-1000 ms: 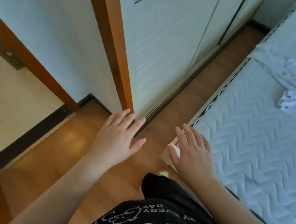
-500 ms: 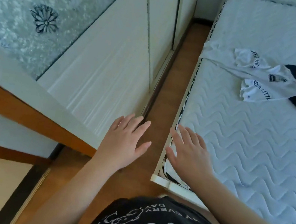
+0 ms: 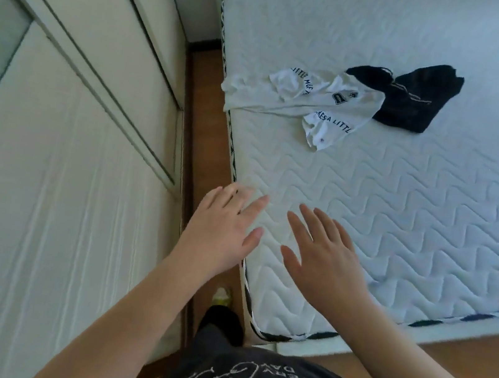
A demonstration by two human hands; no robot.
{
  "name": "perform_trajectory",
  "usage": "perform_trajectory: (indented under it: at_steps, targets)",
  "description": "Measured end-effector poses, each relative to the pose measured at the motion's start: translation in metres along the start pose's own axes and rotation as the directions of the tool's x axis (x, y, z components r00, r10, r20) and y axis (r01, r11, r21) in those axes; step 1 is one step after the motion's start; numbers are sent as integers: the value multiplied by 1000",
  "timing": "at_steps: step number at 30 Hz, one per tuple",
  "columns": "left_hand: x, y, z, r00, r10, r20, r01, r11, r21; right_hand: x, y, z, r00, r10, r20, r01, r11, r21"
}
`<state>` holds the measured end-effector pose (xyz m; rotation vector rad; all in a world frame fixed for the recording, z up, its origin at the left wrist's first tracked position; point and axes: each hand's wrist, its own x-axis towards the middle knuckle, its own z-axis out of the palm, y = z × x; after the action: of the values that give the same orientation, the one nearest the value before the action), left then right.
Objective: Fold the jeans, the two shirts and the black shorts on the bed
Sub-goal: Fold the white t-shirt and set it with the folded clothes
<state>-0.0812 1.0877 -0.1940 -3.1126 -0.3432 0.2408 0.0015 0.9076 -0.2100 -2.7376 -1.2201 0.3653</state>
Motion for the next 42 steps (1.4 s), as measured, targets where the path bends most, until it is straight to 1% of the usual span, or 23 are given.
perform_trajectory:
  at_steps: [3,6,8,10,12,15,19,25,28,34,37,39,42]
  targets:
    - [45,-19,-1,994,106,22,-106,994,-11,17,6,-3,994,111,-22,-110,993,43]
    - [87,-33,2,975,219,28,-220,976,2,35,5,-1,970,241,-33,-239,969,62]
    - [113,-40,6,949,304,78,-306,952,7,46,2,0,937,345,-58,-340,937,86]
    - [134,-47,6,923,379,71,-382,924,24,55,-5,2,910,411,-57,-402,907,128]
    - [148,-50,8,884,462,70,-465,885,30,62,-14,6,880,475,-25,-467,873,141]
    - [162,-54,13,834,543,100,-548,835,40,70,-26,10,830,555,-43,-544,825,154]
    - [170,-50,12,810,577,105,-583,812,38,69,-32,14,780,622,-74,-607,779,159]
    - [154,-49,18,818,570,74,-574,817,47,57,-29,18,759,641,-116,-627,767,133]
    - [148,-49,17,815,576,58,-579,812,69,53,-28,19,766,634,-108,-620,772,139]
    - [150,-54,8,814,573,95,-579,812,68,61,-32,21,787,609,-94,-593,790,154]
    - [168,-68,7,818,551,162,-565,823,56,77,-36,19,794,602,-91,-585,795,161]
    - [190,-78,11,809,554,199,-570,821,32,92,-36,20,786,610,-96,-593,789,157]
    - [230,-91,13,782,592,196,-603,798,-7,124,-34,19,762,633,-136,-613,773,164]
